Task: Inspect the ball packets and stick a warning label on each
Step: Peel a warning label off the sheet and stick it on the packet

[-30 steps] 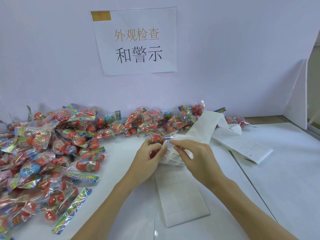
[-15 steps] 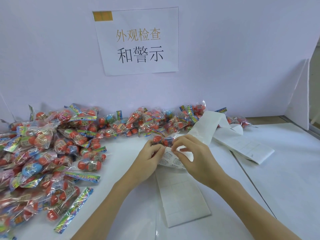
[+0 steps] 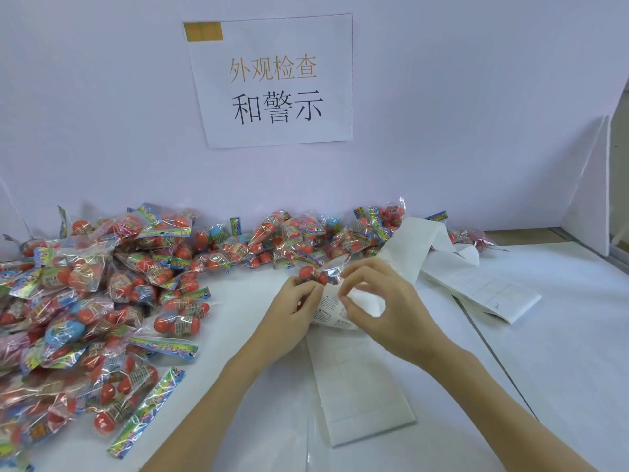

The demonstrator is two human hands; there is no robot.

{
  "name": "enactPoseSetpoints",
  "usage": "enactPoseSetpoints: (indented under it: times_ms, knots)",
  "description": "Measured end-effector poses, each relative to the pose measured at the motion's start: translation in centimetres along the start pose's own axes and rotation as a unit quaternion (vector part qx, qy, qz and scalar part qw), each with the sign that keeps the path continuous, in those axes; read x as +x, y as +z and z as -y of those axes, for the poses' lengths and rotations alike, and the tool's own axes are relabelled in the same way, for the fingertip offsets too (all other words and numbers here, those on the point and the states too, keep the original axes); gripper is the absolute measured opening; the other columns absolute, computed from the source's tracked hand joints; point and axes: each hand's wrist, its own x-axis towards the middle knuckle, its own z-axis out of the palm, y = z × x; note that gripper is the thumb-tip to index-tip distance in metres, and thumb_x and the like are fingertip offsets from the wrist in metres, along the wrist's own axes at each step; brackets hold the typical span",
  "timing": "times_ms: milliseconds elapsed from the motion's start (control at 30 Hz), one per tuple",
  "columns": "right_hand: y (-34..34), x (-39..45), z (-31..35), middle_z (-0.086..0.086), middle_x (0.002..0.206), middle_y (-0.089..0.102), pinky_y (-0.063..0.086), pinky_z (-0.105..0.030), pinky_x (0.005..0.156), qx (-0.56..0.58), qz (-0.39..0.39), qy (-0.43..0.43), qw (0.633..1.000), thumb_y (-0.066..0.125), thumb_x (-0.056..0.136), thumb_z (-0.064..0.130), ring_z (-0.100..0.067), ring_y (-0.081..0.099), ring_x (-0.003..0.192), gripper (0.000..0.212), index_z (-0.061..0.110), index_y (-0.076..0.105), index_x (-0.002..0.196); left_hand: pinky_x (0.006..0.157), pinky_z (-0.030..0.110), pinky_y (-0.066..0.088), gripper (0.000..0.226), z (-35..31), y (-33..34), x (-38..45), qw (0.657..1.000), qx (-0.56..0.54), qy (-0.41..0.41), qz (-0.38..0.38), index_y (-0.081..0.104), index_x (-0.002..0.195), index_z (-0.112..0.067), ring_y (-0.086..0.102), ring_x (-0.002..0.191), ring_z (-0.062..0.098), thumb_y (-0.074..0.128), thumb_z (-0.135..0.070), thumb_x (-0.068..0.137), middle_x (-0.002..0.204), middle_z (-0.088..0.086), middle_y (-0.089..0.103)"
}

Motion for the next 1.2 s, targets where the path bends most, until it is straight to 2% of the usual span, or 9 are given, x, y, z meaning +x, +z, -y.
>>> enactPoseSetpoints:
  times_ms: [100,200,333,433,500,733,833,1000,1200]
  knots:
    - [-0.4,0.3,-0.2,0.013,0.098,0.069,0.057,-0.026,0.086,0.071,-0.078,0.068,0.992,0.07,0.096,0.007,-0.013,0.069,0.096,0.016,0.023,0.068,0.098,0.075,0.015,0.049,0.027,-0.1,-0.2,0.3,0.995,-0.061,-0.018,-0.074,0.076,0.099,-0.018,0.061,0.089,0.014,0.052,-0.023,0.109,0.107,0.005,0.061]
    - [-0.9,0.7,-0.6,0.014,0.091,0.071,0.057,-0.025,0.077,0.113,-0.128,0.127,0.977,0.067,0.098,0.009,-0.012,0.069,0.085,0.019,0.028,0.065,0.097,0.073,0.022,0.054,0.016,-0.3,-1.2,0.3,0.977,-0.16,-0.003,-0.142,0.076,0.101,-0.021,0.071,0.093,0.013,0.061,-0.018,0.104,0.106,0.004,0.074]
    - [-1.4,1.1,-0.7,0.004,0.086,0.069,0.058,-0.035,0.071,0.143,-0.161,0.157,0.964,0.065,0.099,0.007,-0.011,0.064,0.077,0.018,0.024,0.066,0.096,0.069,0.024,0.056,0.024,-0.5,-2.2,0.2,0.962,-0.221,0.006,-0.159,0.076,0.099,-0.026,0.073,0.095,0.024,0.069,-0.003,0.096,0.1,0.001,0.076]
    - [-1.6,1.2,-0.4,-0.006,0.085,0.068,0.053,-0.021,0.064,0.183,-0.16,0.167,0.955,0.063,0.099,0.002,-0.009,0.061,0.072,0.02,0.021,0.068,0.097,0.071,0.028,0.059,0.03,-0.6,-1.9,0.2,0.958,-0.246,0.012,-0.147,0.076,0.1,-0.024,0.073,0.095,0.028,0.066,0.003,0.096,0.104,0.004,0.074]
    - [-1.5,1.1,-0.2,-0.005,0.084,0.067,0.051,-0.016,0.064,0.202,-0.141,0.172,0.954,0.062,0.099,0.0,-0.009,0.06,0.071,0.02,0.019,0.071,0.099,0.076,0.033,0.063,0.032,-0.9,-1.6,0.1,0.958,-0.254,0.019,-0.129,0.077,0.101,-0.023,0.074,0.092,0.026,0.063,0.005,0.097,0.104,0.003,0.073]
    - [-0.6,0.9,0.3,0.002,0.081,0.069,0.057,-0.024,0.072,0.265,-0.078,0.187,0.943,0.067,0.098,0.002,-0.017,0.069,0.078,0.022,0.021,0.075,0.108,0.081,0.039,0.065,0.032,-1.8,-0.7,-0.3,0.969,-0.232,0.031,-0.082,0.076,0.109,-0.019,0.075,0.089,0.018,0.069,0.007,0.092,0.105,-0.003,0.076]
    - [-0.4,0.9,0.3,-0.002,0.081,0.072,0.059,-0.026,0.073,0.282,-0.073,0.186,0.938,0.07,0.097,0.003,-0.022,0.072,0.08,0.023,0.019,0.073,0.112,0.08,0.034,0.064,0.035,-1.9,-0.7,-0.3,0.973,-0.219,0.028,-0.07,0.076,0.111,-0.024,0.075,0.092,0.018,0.074,0.004,0.089,0.111,-0.006,0.074]
    - [-0.1,0.7,0.3,-0.003,0.08,0.075,0.058,-0.023,0.071,0.255,-0.073,0.196,0.944,0.075,0.093,0.008,-0.017,0.072,0.078,0.023,0.021,0.072,0.112,0.082,0.029,0.061,0.037,-2.0,-0.5,-0.5,0.978,-0.202,0.04,-0.04,0.075,0.112,-0.031,0.074,0.095,0.02,0.075,-0.001,0.09,0.11,-0.008,0.074]
    - [0.1,0.7,-0.1,-0.001,0.079,0.077,0.058,-0.022,0.071,0.245,-0.087,0.217,0.941,0.078,0.092,0.012,-0.012,0.07,0.074,0.021,0.022,0.073,0.11,0.096,0.042,0.06,0.036,-2.1,-0.4,-0.6,0.98,-0.195,0.042,-0.007,0.074,0.115,-0.033,0.074,0.102,0.025,0.079,-0.01,0.087,0.113,-0.008,0.074]
